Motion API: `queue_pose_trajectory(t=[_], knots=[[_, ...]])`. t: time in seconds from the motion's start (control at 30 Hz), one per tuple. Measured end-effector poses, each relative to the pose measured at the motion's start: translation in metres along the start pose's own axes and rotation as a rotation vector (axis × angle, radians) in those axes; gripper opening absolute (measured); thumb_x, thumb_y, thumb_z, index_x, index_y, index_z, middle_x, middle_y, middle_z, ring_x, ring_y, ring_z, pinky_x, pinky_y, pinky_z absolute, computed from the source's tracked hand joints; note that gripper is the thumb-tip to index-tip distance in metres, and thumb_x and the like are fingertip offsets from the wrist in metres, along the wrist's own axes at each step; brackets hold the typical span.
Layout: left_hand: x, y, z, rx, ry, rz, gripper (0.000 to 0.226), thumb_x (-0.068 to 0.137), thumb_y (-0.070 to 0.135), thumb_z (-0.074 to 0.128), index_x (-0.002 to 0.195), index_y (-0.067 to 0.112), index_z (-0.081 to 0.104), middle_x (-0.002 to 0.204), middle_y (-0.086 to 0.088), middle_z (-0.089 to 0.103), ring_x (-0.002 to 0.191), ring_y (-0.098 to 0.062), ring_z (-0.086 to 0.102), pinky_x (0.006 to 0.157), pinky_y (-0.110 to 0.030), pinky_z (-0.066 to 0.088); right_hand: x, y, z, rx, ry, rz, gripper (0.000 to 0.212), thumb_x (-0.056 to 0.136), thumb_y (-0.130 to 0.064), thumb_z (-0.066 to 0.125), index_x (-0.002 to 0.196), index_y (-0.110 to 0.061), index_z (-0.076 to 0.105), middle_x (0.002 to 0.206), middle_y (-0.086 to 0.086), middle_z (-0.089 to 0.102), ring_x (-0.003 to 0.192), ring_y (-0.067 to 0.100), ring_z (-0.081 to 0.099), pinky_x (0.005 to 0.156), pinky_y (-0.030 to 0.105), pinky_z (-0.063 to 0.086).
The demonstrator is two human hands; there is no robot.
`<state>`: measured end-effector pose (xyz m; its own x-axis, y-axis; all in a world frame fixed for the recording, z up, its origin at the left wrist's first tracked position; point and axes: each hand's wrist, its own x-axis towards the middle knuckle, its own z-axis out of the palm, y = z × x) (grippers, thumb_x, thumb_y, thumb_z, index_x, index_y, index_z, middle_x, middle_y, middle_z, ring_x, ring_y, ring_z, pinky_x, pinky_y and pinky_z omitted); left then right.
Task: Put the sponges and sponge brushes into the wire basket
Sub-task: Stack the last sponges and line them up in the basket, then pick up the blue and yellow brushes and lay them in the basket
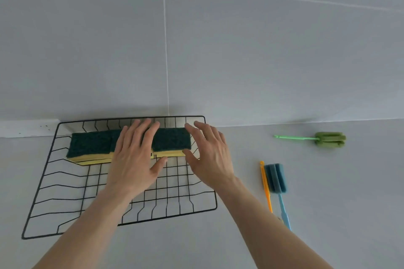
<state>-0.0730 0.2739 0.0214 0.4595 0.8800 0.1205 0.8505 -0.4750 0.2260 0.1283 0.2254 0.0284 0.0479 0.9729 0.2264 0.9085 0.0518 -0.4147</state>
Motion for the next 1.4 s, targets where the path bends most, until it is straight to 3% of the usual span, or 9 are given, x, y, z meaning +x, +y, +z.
queue_pose_trajectory(t=[0.17, 0.37, 0.53, 0.67, 0.87, 0.97, 1.07, 1.27, 1.4], knots=[[-0.005, 0.076, -0.005, -0.158, 0.06, 0.069, 0.06, 0.088, 0.039, 0.065, 0.14, 0.018, 0.043, 0.139, -0.003, 0.05, 0.134, -0.026, 0.038, 0.114, -0.044, 0.029, -0.056, 0.034, -0.029, 0.001, 0.144, 0.167, 0.035, 0.087, -0.022, 0.068, 0.121, -0.019, 0.06, 0.112, -0.001, 0.058, 0.095, 0.02, 0.055, 0.082, 0.032, 0.045], [-0.023, 0.169, 0.016, -0.251, -0.049, 0.246, 0.037, 0.087, 0.028, 0.064, 0.123, 0.025, 0.054, 0.12, 0.008, 0.059, 0.118, -0.017, 0.048, 0.106, -0.033, 0.034, -0.129, 0.094, -0.06, -0.007, 0.18, 0.422, 0.024, 0.084, -0.018, 0.071, 0.108, -0.02, 0.066, 0.102, -0.002, 0.063, 0.09, 0.024, 0.06, 0.074, 0.037, 0.051], [-0.044, 0.226, 0.041, -0.24, -0.207, 0.34, 0.035, 0.087, 0.029, 0.061, 0.121, 0.03, 0.054, 0.12, 0.011, 0.056, 0.12, -0.014, 0.046, 0.108, -0.031, 0.032, -0.179, 0.129, -0.081, 0.086, 0.104, 0.676, 0.021, 0.086, -0.022, 0.069, 0.105, -0.026, 0.063, 0.099, -0.007, 0.061, 0.084, 0.019, 0.062, 0.069, 0.036, 0.052], [-0.058, 0.257, 0.059, -0.174, -0.434, 0.273, 0.04, 0.095, 0.032, 0.053, 0.133, 0.034, 0.041, 0.13, 0.008, 0.054, 0.122, -0.016, 0.046, 0.106, -0.034, 0.035, -0.209, 0.147, -0.085, 0.161, -0.06, 0.841, 0.025, 0.088, -0.035, 0.069, 0.112, -0.031, 0.06, 0.106, -0.011, 0.061, 0.092, 0.012, 0.063, 0.075, 0.031, 0.052], [-0.085, 0.288, 0.076, -0.245, -0.572, 0.092, 0.044, 0.096, 0.029, 0.05, 0.136, 0.038, 0.035, 0.126, 0.006, 0.061, 0.108, -0.019, 0.062, 0.088, -0.037, 0.051, -0.226, 0.163, -0.082, 0.242, -0.21, 0.899, 0.029, 0.091, -0.024, 0.06, 0.118, -0.031, 0.059, 0.102, -0.011, 0.063, 0.091, 0.013, 0.061, 0.079, 0.03, 0.051], [-0.089, 0.292, 0.08, -0.263, -0.557, 0.08, 0.051, 0.096, 0.021, 0.049, 0.142, 0.036, 0.032, 0.124, 0.011, 0.063, 0.109, -0.017, 0.061, 0.089, -0.035, 0.05, -0.226, 0.168, -0.084, 0.29, -0.231, 0.898, 0.028, 0.093, -0.018, 0.05, 0.116, -0.03, 0.063, 0.101, -0.009, 0.067, 0.093, 0.014, 0.063, 0.081, 0.032, 0.054], [-0.088, 0.292, 0.08, -0.195, -0.503, 0.155, 0.055, 0.094, 0.014, 0.052, 0.142, 0.035, 0.037, 0.123, 0.013, 0.062, 0.113, -0.015, 0.056, 0.093, -0.032, 0.046, -0.225, 0.175, -0.086, 0.346, -0.261, 0.901, 0.025, 0.096, -0.026, 0.052, 0.117, -0.03, 0.064, 0.106, -0.006, 0.066, 0.095, 0.016, 0.062, 0.084, 0.033, 0.053], [-0.07, 0.283, 0.088, 0.061, -0.361, 0.325, 0.06, 0.061, 0.015, 0.085, 0.115, 0.03, 0.065, 0.112, 0.002, 0.059, 0.106, -0.023, 0.055, 0.088, -0.038, 0.049, -0.225, 0.172, -0.084, 0.367, -0.326, 0.851, 0.037, 0.088, -0.048, 0.062, 0.121, -0.032, 0.062, 0.104, -0.008, 0.064, 0.097, 0.014, 0.06, 0.084, 0.029, 0.049], [-0.069, 0.281, 0.092, 0.144, -0.316, 0.367, 0.042, 0.063, 0.02, 0.084, 0.099, 0.028, 0.062, 0.105, 0.001, 0.055, 0.102, -0.024, 0.051, 0.087, -0.037, 0.046, -0.226, 0.163, -0.082, 0.375, -0.368, 0.802, 0.049, 0.086, -0.058, 0.061, 0.125, -0.029, 0.061, 0.108, -0.008, 0.063, 0.099, 0.014, 0.059, 0.083, 0.028, 0.048]])
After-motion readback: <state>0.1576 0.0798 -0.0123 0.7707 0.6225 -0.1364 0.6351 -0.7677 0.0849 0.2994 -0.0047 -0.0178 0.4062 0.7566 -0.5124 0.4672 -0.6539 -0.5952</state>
